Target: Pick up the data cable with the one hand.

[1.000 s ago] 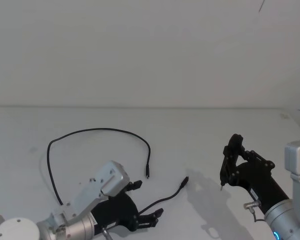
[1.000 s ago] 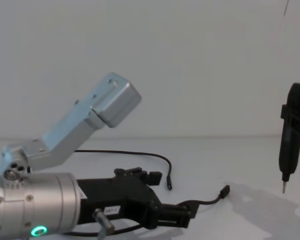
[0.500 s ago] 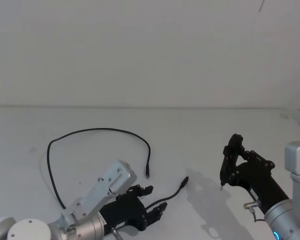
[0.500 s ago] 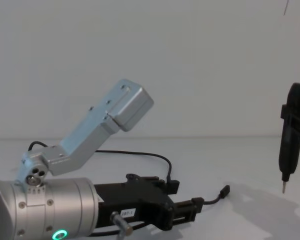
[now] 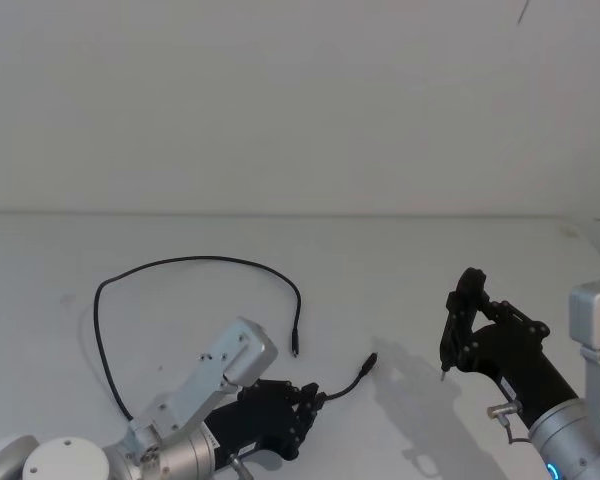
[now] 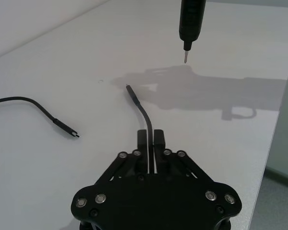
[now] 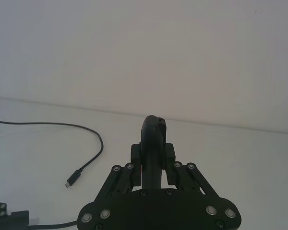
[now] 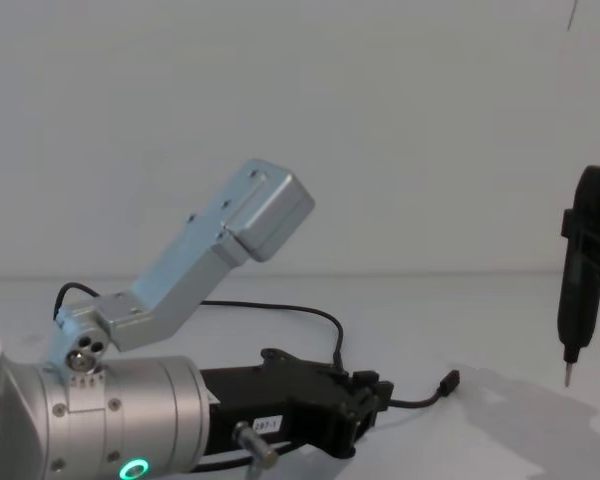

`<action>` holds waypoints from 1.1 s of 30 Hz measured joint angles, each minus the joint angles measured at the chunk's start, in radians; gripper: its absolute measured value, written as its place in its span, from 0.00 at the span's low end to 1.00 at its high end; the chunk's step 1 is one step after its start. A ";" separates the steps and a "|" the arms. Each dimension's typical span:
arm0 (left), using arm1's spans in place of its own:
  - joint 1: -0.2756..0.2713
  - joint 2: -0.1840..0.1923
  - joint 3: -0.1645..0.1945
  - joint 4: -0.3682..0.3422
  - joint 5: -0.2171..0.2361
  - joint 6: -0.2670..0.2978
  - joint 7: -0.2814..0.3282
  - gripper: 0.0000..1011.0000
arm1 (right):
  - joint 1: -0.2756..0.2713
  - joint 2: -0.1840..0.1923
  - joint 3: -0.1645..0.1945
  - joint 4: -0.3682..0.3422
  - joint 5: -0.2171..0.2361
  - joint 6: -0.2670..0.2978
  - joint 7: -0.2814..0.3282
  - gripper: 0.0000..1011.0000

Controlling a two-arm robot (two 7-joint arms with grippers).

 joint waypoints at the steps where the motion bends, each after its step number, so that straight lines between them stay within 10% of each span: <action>1: 0.000 -0.001 0.000 0.001 0.000 0.000 0.000 0.12 | 0.000 0.000 0.000 0.000 0.000 0.000 0.000 0.28; 33: -0.013 -0.025 -0.046 -0.030 -0.027 -0.055 -0.008 0.00 | 0.000 0.000 0.000 0.000 0.000 0.000 0.000 0.28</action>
